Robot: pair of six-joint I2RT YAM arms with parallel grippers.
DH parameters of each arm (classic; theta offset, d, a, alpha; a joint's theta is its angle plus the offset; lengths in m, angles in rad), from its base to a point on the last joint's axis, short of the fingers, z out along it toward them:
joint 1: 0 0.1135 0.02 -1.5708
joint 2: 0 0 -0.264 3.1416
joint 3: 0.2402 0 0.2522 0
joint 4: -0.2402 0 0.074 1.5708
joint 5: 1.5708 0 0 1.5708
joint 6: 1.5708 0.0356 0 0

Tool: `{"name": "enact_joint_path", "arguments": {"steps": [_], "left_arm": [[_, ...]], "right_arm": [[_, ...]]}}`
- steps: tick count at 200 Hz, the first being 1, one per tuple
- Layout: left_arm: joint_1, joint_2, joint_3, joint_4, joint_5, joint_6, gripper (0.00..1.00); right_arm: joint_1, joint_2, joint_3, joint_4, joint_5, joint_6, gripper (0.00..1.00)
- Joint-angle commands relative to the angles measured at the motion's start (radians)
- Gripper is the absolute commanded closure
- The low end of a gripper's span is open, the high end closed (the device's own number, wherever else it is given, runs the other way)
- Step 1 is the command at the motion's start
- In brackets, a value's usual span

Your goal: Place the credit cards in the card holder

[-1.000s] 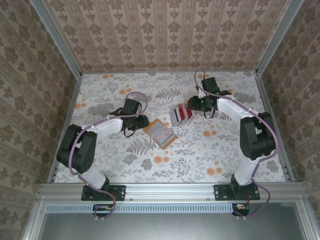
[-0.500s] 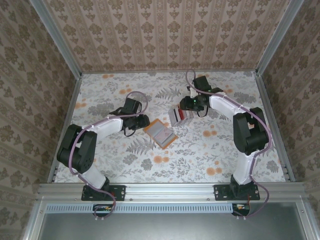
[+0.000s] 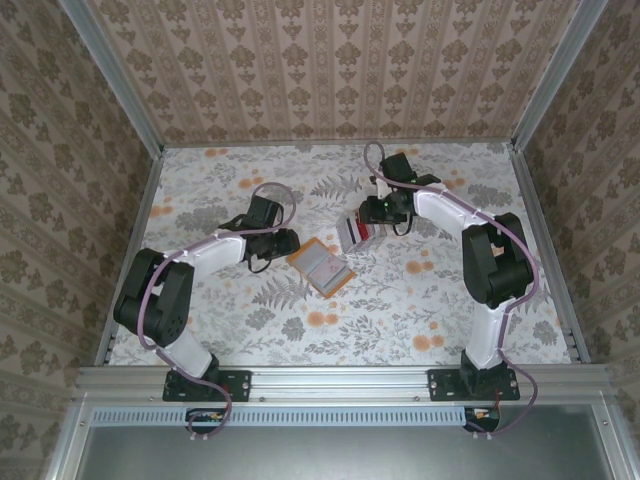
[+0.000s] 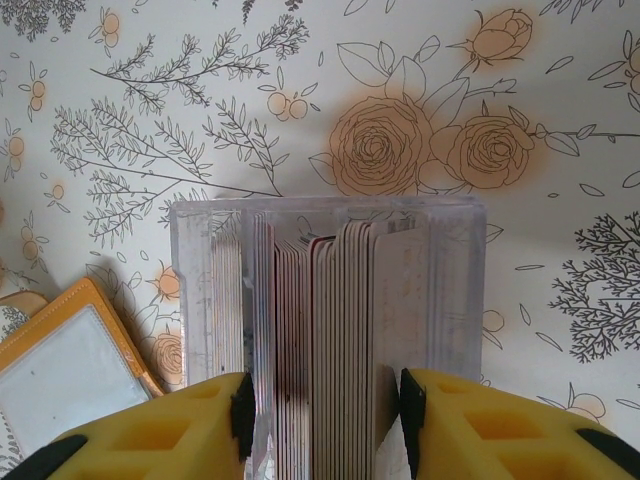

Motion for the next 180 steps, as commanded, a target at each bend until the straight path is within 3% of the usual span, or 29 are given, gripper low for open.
{"name": "enact_joint_path", "arguments": {"steps": [1,107,180], "left_arm": [[0.006,-0.007,-0.001,0.008,0.010,0.018,0.56],[0.004,-0.004,-0.007,0.005,0.004,0.012,0.56],[0.005,-0.002,-0.005,0.001,0.001,0.015,0.56]], "right_arm": [[0.012,-0.029,0.017,-0.051,0.006,-0.010,0.55],[0.012,-0.077,0.016,-0.052,0.007,-0.010,0.58],[0.007,-0.087,0.025,-0.069,0.028,-0.021,0.74]]}}
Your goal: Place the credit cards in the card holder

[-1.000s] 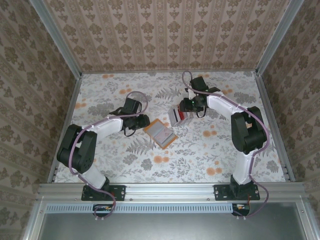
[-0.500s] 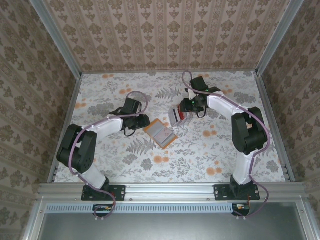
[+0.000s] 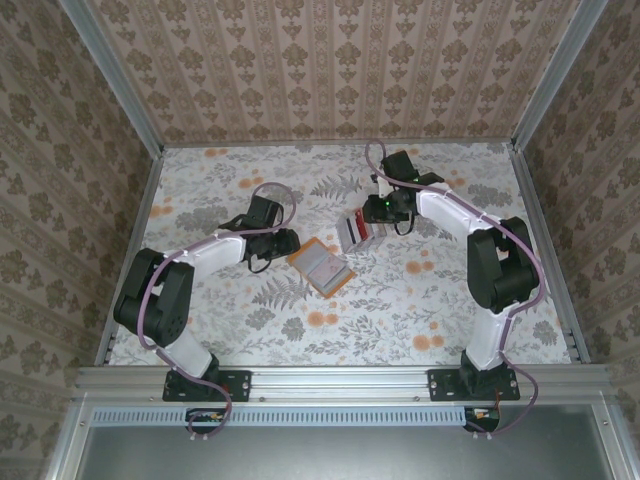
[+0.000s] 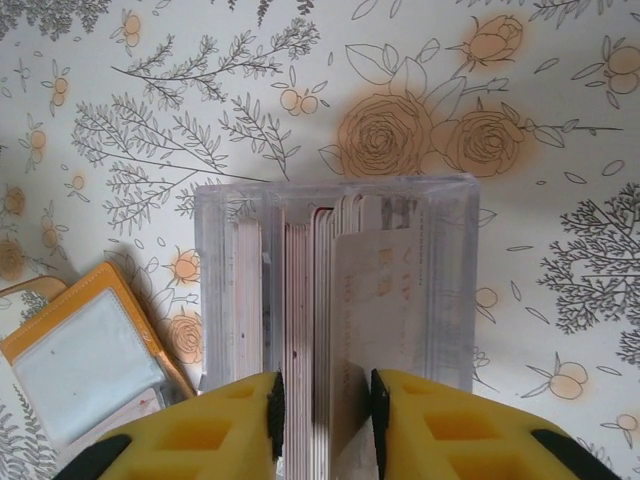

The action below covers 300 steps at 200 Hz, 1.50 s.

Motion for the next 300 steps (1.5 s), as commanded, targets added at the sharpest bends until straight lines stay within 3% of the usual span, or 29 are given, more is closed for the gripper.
{"name": "enact_joint_path", "arguments": {"steps": [1,97,193,263,300], "left_arm": [[0.005,-0.002,-0.006,0.001,-0.001,0.015,0.57],[0.005,0.011,-0.007,-0.002,-0.011,0.018,0.57],[-0.033,0.000,-0.099,0.005,-0.013,-0.017,0.58],[-0.042,0.071,-0.047,-0.041,-0.042,0.003,0.60],[-0.069,0.068,-0.050,-0.101,-0.093,0.004,0.67]], "right_arm": [[0.002,-0.042,0.024,-0.031,0.014,-0.018,0.74],[-0.014,-0.085,0.007,-0.038,0.035,-0.028,0.97],[-0.030,-0.215,-0.051,-0.039,0.047,-0.034,0.96],[-0.006,-0.338,-0.143,0.003,-0.126,-0.020,0.96],[0.095,-0.332,-0.199,0.077,-0.211,0.013,0.95]]}}
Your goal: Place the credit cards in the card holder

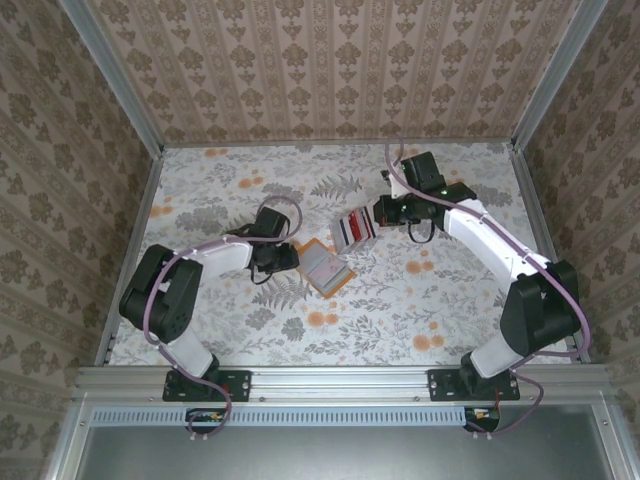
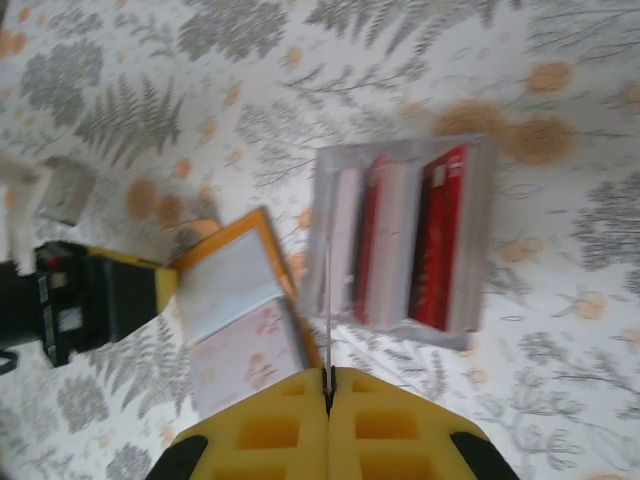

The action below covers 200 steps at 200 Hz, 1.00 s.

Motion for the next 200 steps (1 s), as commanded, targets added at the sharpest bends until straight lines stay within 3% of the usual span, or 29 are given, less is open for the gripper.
{"name": "enact_joint_path", "arguments": {"steps": [1,44,95,130,175,200], "left_arm": [[-0.017,0.029,-0.002,-0.057,-0.039,0.003,0.67],[-0.038,-0.023,-0.082,-0.053,-0.046,-0.032,0.77],[-0.061,-0.140,-0.136,-0.087,-0.088,-0.064,0.77],[-0.061,-0.228,-0.146,-0.122,-0.130,-0.067,0.75],[-0.056,-0.293,-0.135,-0.154,-0.162,-0.058,0.73],[-0.053,-0.332,-0.137,-0.160,-0.183,-0.056,0.72]], "right_arm": [[0.076,-0.005,-0.043,0.071,-0.101,0.032,0.95],[0.217,0.137,-0.020,0.162,0.005,0.092,0.96],[0.262,0.399,0.238,0.083,0.216,0.007,0.96],[0.266,0.491,0.342,0.064,0.342,-0.047,0.96],[0.285,0.597,0.418,0.025,0.353,-0.093,0.96],[0.300,0.613,0.414,0.023,0.283,-0.094,0.96]]}}
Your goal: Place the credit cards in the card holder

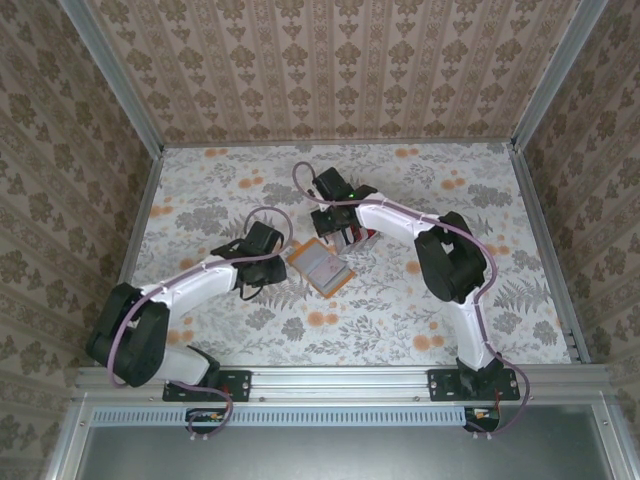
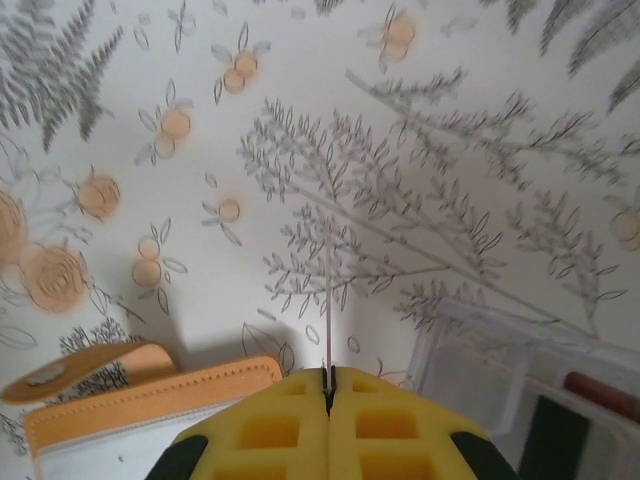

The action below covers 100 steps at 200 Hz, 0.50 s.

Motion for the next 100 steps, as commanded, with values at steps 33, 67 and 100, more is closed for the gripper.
{"name": "enact_joint_path", "arguments": {"steps": [33,67,100], "left_arm": [[0.019,-0.076,-0.018,-0.051,-0.042,-0.010,0.69],[0.026,-0.124,-0.052,-0.039,-0.026,-0.017,0.67],[0.025,-0.174,-0.104,0.012,0.016,-0.036,0.67]], "right_arm": [[0.041,-0.018,-0.042,-0.009,-0.179,-0.016,0.96],[0.041,-0.096,-0.141,0.042,-0.343,0.003,0.96],[0.025,-0.197,-0.225,0.069,-0.338,0.022,0.96]]}}
